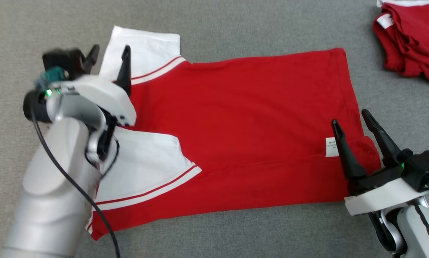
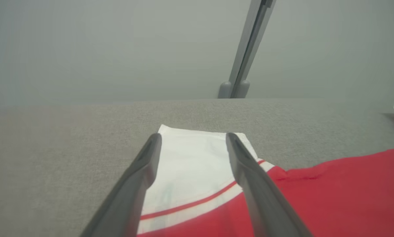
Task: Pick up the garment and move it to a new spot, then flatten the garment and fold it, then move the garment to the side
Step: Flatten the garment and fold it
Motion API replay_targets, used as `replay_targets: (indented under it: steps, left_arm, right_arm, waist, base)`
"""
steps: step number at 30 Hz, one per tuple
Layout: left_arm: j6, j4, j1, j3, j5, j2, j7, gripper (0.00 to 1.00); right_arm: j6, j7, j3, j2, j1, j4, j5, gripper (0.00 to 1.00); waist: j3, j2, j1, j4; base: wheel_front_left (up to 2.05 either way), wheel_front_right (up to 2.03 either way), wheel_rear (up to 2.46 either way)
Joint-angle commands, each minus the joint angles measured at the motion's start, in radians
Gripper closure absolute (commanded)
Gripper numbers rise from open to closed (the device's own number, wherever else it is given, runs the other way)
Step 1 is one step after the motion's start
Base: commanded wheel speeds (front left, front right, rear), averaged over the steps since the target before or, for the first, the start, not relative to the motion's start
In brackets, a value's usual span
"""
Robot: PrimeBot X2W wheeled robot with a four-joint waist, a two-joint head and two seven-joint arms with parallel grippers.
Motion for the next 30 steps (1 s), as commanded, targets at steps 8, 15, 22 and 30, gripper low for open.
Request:
replay_targets:
  steps: [8, 15, 22, 30]
  left_arm:
    - [-0.088, 0.200, -0.283, 0.064, -0.081, 0.115, 0.188, 0.00]
    - [-0.148, 0.286, -0.415, 0.075, -0.137, 0.175, 0.359, 0.00]
    - [-0.149, 0.329, -0.473, 0.046, -0.110, 0.217, 0.414, 0.00]
    - [-0.164, 0.343, -0.496, 0.023, -0.108, 0.224, 0.446, 0.00]
  right_arm:
    - [0.000, -0.006, 0.016, 0.015, -0.073, -0.023, 0.010, 0.00]
    - [0.000, -0.006, 0.025, 0.038, -0.105, -0.020, 0.012, 0.00]
    - [0.000, -0.006, 0.042, 0.052, -0.140, -0.024, 0.021, 0.00]
    - [0.000, -0.006, 0.045, 0.058, -0.156, -0.016, 0.027, 0.00]
  waist:
    - [0.128, 0.0000, 0.0001, -0.066]
    - [0.182, 0.0000, 0.0001, -0.101]
    - [0.225, 0.0000, 0.0001, -0.130]
    - [0.244, 0.0000, 0.0001, -0.139]
  base:
    - [0.00, 0.00, 0.00]
    - [0.00, 0.00, 0.00]
    - [0.00, 0.00, 0.00]
    - [0.00, 0.00, 0.00]
